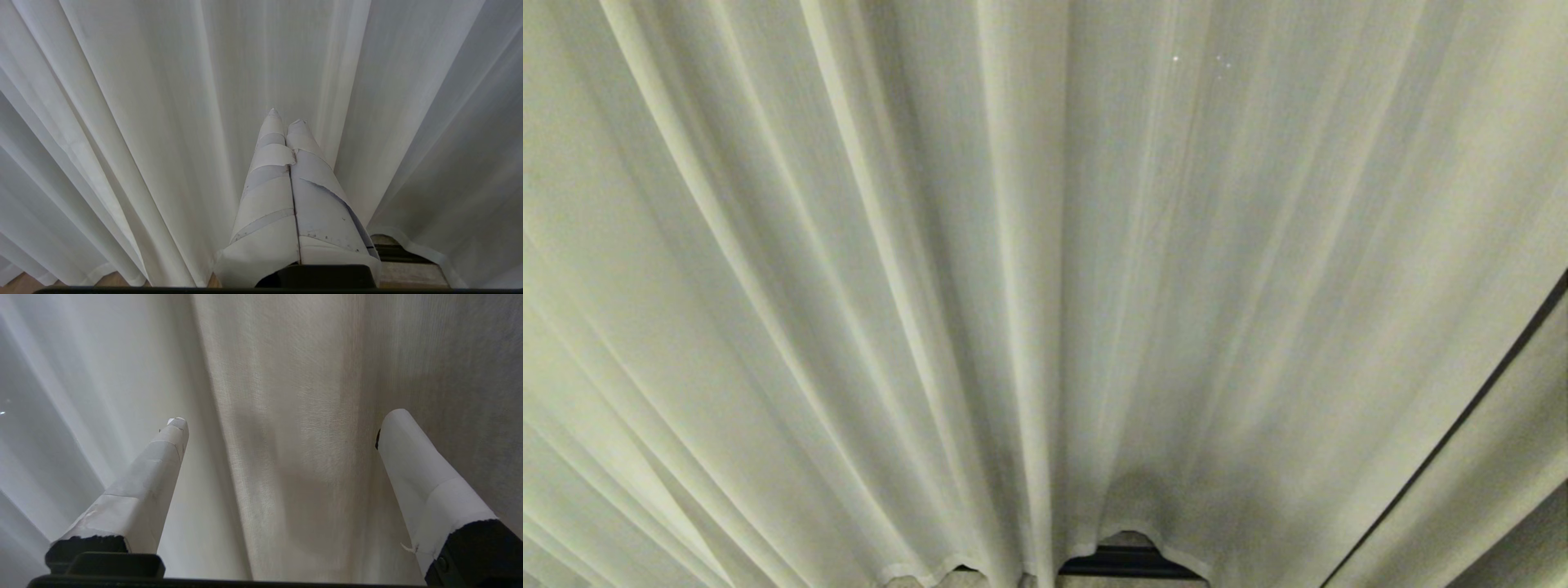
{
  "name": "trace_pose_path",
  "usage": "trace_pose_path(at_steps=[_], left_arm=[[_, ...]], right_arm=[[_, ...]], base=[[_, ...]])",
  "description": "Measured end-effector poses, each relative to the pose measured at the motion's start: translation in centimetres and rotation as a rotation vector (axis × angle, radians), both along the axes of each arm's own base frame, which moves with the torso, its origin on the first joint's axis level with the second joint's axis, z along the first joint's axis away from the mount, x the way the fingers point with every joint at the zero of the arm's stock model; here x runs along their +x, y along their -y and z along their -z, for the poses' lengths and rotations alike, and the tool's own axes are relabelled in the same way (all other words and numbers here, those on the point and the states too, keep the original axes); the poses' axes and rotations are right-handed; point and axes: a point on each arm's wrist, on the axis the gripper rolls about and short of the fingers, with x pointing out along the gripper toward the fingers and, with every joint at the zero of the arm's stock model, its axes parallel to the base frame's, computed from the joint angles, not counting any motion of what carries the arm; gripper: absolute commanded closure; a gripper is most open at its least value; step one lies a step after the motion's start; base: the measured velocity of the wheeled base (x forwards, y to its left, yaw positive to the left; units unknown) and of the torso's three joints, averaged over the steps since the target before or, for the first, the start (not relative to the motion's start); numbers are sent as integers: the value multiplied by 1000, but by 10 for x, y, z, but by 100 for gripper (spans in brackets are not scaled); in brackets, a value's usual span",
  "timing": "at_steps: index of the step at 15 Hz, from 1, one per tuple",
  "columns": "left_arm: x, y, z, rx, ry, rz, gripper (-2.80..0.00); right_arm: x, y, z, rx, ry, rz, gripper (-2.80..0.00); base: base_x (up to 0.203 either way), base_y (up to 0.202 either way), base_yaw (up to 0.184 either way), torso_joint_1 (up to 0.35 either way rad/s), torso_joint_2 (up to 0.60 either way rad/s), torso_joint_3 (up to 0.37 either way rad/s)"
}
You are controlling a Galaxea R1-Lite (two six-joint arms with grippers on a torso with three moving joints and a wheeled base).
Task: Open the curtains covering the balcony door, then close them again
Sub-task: Close the outer curtains on both sides
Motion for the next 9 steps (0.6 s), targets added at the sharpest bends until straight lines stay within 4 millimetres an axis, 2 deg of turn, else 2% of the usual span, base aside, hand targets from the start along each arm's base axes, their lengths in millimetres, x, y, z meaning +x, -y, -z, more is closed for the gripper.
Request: trace_pose_path(at_steps=[8,9], left_arm=[[0,0,0,0,0,0,0],[0,0,0,0,0,0,0]], right_arm=[[41,26,10,23,-21,-50,-280],[43,28,11,25,-23,-52,0]], base=[[0,0,0,0,0,0],[0,0,0,0,0,0]])
